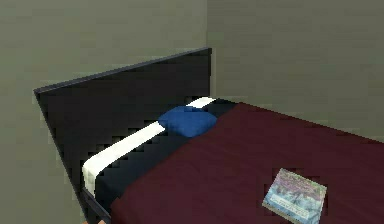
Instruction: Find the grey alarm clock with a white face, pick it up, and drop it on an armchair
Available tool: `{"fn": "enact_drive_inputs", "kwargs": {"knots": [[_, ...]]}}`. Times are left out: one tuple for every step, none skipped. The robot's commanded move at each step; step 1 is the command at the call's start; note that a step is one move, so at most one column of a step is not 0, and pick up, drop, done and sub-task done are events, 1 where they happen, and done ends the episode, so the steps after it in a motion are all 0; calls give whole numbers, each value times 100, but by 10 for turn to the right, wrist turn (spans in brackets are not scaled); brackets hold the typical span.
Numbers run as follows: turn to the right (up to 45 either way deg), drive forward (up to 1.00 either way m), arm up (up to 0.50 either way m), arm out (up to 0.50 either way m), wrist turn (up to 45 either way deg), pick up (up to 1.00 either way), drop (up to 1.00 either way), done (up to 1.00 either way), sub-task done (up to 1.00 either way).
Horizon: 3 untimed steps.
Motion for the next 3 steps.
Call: {"fn": "enact_drive_inputs", "kwargs": {"knots": [[0,0,0,0,450,0,0,0,0],[0,0,0,0,60,0,0,0,0],[0,0,-30,0,0,0,0,0,0]]}}
